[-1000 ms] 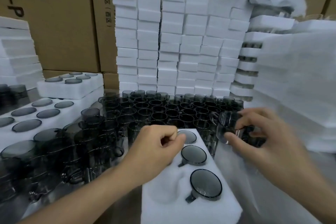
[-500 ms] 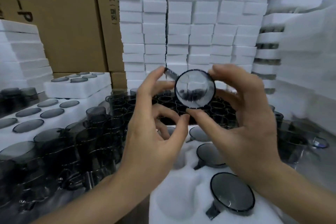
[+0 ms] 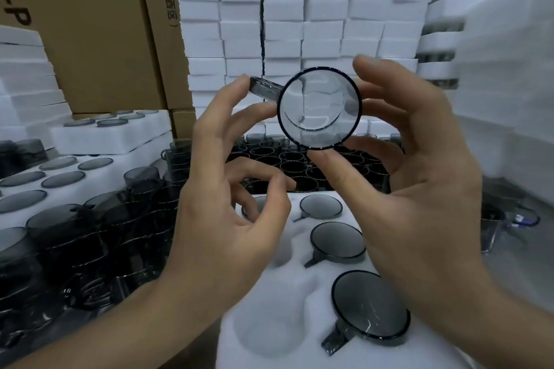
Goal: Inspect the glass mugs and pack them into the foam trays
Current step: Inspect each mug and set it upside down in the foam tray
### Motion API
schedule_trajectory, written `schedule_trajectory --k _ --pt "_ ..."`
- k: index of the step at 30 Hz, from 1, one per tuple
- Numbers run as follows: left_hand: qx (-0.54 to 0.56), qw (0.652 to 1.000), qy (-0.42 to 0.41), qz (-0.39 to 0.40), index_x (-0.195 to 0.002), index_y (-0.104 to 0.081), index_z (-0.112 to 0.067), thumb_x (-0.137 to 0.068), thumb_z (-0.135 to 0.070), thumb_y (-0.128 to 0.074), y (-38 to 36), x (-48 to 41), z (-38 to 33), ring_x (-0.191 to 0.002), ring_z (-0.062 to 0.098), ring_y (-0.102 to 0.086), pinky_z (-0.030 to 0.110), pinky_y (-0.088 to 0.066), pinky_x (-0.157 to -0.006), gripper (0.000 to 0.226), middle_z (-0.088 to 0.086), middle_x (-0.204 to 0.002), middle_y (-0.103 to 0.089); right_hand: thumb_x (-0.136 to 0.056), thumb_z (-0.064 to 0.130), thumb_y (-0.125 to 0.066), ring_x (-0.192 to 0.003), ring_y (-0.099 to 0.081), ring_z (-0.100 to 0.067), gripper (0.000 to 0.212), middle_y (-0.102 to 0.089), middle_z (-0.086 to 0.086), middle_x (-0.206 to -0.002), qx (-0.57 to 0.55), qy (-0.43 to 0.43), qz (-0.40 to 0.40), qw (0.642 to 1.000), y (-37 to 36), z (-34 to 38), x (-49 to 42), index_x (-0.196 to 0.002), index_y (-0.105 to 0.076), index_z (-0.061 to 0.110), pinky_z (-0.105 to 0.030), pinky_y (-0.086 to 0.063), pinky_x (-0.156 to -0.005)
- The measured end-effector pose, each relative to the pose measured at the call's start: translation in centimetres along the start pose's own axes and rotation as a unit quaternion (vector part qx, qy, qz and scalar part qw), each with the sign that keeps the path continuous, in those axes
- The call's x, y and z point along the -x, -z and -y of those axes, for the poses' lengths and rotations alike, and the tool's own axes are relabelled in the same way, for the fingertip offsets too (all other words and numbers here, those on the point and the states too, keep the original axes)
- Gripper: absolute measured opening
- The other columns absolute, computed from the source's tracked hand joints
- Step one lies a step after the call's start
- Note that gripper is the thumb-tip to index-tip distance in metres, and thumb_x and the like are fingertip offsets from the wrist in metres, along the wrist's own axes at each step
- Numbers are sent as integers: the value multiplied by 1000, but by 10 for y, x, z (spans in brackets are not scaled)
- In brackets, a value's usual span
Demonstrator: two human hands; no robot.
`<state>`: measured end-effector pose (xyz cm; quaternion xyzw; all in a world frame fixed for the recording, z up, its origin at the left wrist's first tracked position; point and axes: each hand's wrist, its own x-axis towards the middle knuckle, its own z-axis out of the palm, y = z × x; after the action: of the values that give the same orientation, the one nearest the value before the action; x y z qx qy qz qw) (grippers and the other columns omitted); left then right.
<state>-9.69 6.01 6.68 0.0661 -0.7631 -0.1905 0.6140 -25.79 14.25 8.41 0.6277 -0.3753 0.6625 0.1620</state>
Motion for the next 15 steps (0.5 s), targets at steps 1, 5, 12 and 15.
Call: schedule_trajectory --k 1,5,12,15 --pt "-1 1000 -1 -1 -145 -31 -60 -92 3 -66 0 0 -1 -91 20 -78 24 -52 -54 90 -14 -151 -55 -88 3 -86 -129 -62 -28 68 -62 13 -135 -11 -6 -3 1000 0 0 1 -140 -56 33 -37 -58 -97" --pt "5 1000 28 -7 -152 -32 -53 -92 1 -67 0 0 1 -89 21 -78 21 -52 -56 88 -13 -153 -55 -87 -3 -84 -137 -58 -24 67 -61 16 -138 3 -6 13 1000 0 4 2 -137 -57 32 -43 -54 -105" --pt "89 989 117 9 -157 -46 -42 -96 -20 -74 -1 1 1 -87 26 -78 59 -62 -70 71 -10 -135 -71 -88 -4 -83 -146 -50 -18 72 -50 3 -155 54 16 98 994 -2 8 4 -146 -59 31 -31 -48 -116" --pt "159 972 167 31 -152 -56 -31 -98 -23 -71 1 -4 0 -73 18 -72 31 -61 -61 56 -4 -117 -78 -92 6 -84 -134 -61 -23 68 -59 8 -143 -5 -47 78 996 -3 7 4 -147 -57 36 -38 -56 -105"
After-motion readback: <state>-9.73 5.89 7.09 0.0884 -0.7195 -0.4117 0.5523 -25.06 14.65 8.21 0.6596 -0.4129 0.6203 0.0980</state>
